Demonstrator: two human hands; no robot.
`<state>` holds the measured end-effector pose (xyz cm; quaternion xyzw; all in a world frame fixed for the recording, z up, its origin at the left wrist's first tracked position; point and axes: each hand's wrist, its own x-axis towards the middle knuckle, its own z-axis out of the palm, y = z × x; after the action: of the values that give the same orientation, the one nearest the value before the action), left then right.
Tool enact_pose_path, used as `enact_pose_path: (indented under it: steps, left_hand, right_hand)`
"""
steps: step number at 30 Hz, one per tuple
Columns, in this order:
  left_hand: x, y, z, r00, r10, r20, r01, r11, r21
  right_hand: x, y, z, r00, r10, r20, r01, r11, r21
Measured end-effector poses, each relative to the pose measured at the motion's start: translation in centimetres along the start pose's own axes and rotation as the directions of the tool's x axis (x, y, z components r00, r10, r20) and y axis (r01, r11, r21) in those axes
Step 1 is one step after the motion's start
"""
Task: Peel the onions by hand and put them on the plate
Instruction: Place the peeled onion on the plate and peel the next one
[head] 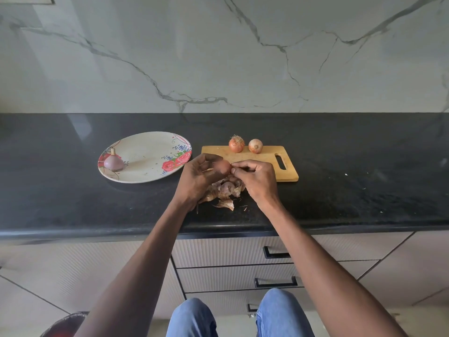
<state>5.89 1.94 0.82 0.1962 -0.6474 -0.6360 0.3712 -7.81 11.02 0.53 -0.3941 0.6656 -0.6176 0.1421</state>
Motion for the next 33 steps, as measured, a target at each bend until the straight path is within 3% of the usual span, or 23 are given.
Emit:
enact_pose_path:
  steps: [7, 18, 22, 33]
  left_hand:
    - [0.1, -0.1, 0.1, 0.999, -0.046, -0.028, 0.044, 0.997, -0.065]
    - [-0.1, 0.2, 0.1, 0.996, -0.05, -0.07, 0.044, 0.996, -0.083]
    - [0.1, 0.0, -0.1, 0.993, -0.047, -0.107, 0.041, 0.998, -0.056]
    - [0.0, -0.1, 0.0, 0.994, -0.025, -0.104, 0.021, 0.999, -0.045]
  right_hand:
    - [0.1, -0.7, 0.8, 0.994, -0.097, 0.039, 0.1, 0.992, -0.083]
    - [-0.1, -0.7, 1.2, 0.974, -0.223, -0.029, 0.215, 0.96, -0.178]
    - [-0.4, -1.1, 1.3, 0.974, -0.224, 0.046, 0.228, 0.967, -0.114]
    - [0.1, -0.3, 1.4, 0.984, -0.181, -0.005, 0.179, 0.978, -0.109]
